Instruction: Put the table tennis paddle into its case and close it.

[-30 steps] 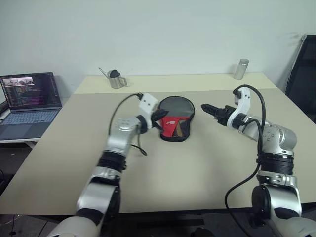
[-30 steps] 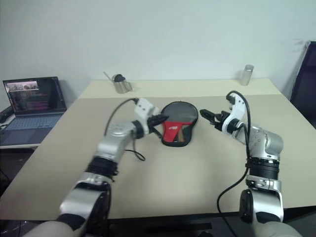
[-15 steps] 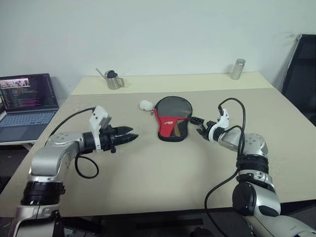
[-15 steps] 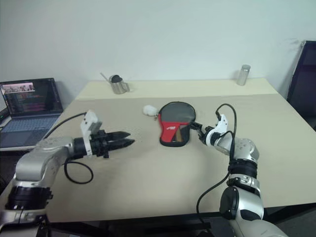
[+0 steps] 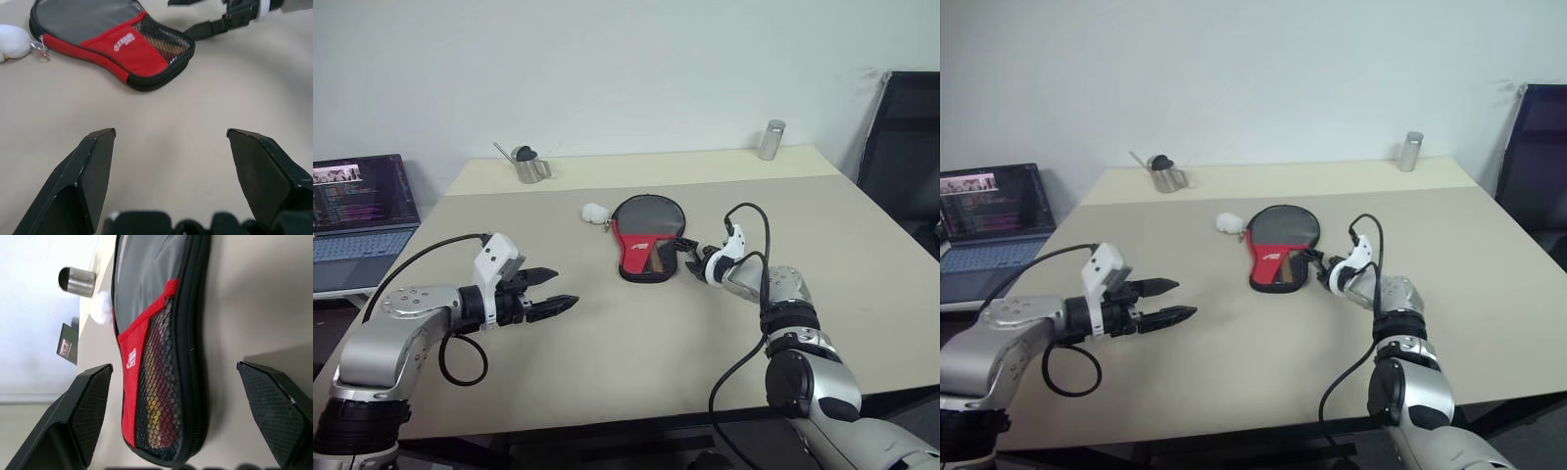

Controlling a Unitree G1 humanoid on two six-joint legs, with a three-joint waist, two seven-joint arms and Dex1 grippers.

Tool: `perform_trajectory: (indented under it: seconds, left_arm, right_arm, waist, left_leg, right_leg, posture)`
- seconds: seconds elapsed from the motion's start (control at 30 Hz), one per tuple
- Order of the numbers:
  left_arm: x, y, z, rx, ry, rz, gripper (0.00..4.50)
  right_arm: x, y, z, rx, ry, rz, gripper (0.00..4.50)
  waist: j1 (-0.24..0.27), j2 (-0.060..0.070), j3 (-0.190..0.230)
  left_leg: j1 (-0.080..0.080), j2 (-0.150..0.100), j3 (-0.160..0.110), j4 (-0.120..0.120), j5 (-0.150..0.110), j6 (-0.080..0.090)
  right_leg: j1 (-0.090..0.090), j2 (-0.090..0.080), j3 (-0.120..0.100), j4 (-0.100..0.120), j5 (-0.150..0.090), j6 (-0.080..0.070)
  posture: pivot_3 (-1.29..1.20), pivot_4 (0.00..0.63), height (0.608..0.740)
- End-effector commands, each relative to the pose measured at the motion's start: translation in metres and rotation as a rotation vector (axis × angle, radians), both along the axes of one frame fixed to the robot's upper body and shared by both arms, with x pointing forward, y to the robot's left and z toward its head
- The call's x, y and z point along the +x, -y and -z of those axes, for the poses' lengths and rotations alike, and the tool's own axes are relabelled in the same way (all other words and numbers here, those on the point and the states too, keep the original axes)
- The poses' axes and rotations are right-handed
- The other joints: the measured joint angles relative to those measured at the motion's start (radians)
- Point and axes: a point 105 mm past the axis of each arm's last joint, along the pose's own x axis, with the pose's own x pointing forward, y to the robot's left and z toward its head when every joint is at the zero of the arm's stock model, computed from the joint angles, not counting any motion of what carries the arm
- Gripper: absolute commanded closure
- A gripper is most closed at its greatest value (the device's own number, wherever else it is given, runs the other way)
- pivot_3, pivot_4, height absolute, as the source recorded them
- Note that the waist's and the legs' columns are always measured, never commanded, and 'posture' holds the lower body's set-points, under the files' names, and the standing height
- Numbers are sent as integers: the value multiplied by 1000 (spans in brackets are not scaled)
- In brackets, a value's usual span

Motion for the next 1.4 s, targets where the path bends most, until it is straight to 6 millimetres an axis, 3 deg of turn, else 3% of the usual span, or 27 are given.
perform_trajectory:
  seconds: [0.03, 0.53, 0.67, 0.87, 1.03, 1.4]
  left_arm:
    - [-3, -7, -17, -4, 45, -35, 5]
    - [-8, -8, -8, 71, 51, -51, 5]
    - [-7, -7, -8, 73, 52, -49, 0]
    - [-6, -6, -7, 75, 58, -46, 0]
    - [-4, -6, -7, 79, 64, -49, 0]
    - [3, -4, -3, 86, 73, -42, 0]
  right_arm:
    - [-1, -23, -9, 20, 24, -63, 0]
    - [-1, -40, -7, 8, 41, -96, 0]
    - [-1, -39, -2, -6, 33, -91, 893]
    - [1, -34, 4, -32, 20, -72, 3045]
    - [1, -33, 6, -42, 16, -66, 4485]
    - [-13, -31, 8, -93, 6, -163, 4485]
  waist:
    - [-4, 0, 0]
    - [-6, 0, 0]
    - [-6, 0, 0]
    - [-6, 0, 0]
    - [-4, -1, 0]
    - [1, 0, 0]
  left_leg:
    - [0, 0, 0, 0, 0, 0]
    - [0, 4, 2, -1, 0, -1]
    - [0, 9, 4, -1, 0, -1]
    - [-1, 14, 4, -2, -1, -3]
    - [0, 14, 4, -2, -1, -3]
    - [0, 14, 3, -2, -1, -3]
  right_leg:
    - [0, 0, 0, 0, 0, 0]
    - [-1, 3, 1, -1, 0, -1]
    - [-1, 7, 1, -3, 2, -4]
    - [-1, 12, 1, -6, 3, -6]
    - [0, 12, 1, -6, 4, -7]
    - [0, 12, 0, -7, 4, -8]
  posture:
    - [0, 150, 740]
    - [0, 150, 740]
    - [0, 150, 740]
    - [0, 150, 740]
    - [0, 150, 740]
    - [0, 150, 740]
